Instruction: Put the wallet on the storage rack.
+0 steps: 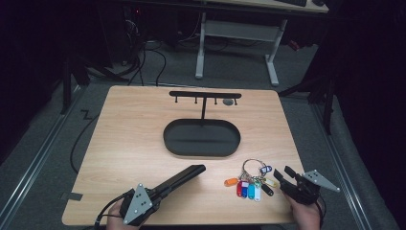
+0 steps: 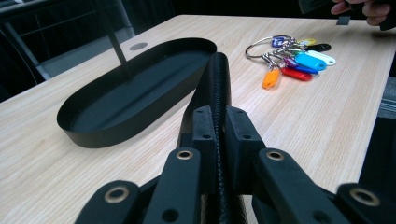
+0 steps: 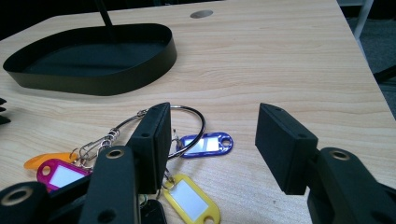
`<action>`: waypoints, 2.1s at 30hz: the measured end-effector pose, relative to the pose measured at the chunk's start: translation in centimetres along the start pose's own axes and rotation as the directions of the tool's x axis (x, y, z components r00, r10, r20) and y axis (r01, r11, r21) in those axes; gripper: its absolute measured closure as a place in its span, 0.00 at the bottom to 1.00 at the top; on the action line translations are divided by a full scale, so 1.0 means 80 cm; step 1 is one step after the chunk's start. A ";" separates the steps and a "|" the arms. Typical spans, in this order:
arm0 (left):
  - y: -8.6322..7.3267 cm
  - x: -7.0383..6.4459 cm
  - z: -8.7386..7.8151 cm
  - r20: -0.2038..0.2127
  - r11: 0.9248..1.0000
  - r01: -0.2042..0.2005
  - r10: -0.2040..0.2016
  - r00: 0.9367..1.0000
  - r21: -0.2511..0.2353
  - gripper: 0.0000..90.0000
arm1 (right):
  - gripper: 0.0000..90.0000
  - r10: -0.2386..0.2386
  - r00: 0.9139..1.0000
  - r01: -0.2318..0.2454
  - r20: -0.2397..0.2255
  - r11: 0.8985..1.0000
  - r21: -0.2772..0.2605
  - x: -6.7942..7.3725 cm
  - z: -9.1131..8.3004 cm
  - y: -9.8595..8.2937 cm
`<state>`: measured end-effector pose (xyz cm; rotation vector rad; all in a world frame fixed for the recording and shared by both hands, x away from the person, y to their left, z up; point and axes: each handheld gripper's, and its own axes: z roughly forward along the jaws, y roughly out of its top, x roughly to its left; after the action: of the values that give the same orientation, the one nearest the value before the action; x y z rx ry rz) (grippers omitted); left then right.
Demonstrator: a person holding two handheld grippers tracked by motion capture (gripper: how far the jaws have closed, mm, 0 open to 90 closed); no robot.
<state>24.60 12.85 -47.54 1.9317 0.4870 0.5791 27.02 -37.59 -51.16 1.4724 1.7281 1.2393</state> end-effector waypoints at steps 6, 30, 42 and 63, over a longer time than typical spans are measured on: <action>-0.002 0.008 -0.001 0.025 0.998 0.067 -0.066 0.998 -0.021 0.93 | 0.51 0.002 1.000 -0.002 0.000 1.000 -0.002 -0.001 -0.001 0.000; -0.029 0.046 0.003 0.039 0.967 0.251 -0.250 0.967 -0.039 0.90 | 0.51 0.006 1.000 -0.006 -0.004 1.000 0.007 0.001 0.001 0.000; -0.034 0.050 0.002 0.008 0.963 0.262 -0.262 0.965 -0.059 0.83 | 0.51 0.007 1.000 -0.007 -0.007 1.000 0.015 0.001 0.003 -0.002; -0.029 0.042 0.011 -0.006 0.980 0.189 -0.189 0.982 0.054 0.55 | 0.51 0.005 1.000 -0.005 -0.009 1.000 0.014 0.000 0.003 -0.001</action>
<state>27.67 15.09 -49.41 1.9104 0.6847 0.4476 27.18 -37.51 -51.32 1.4823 1.7433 1.2408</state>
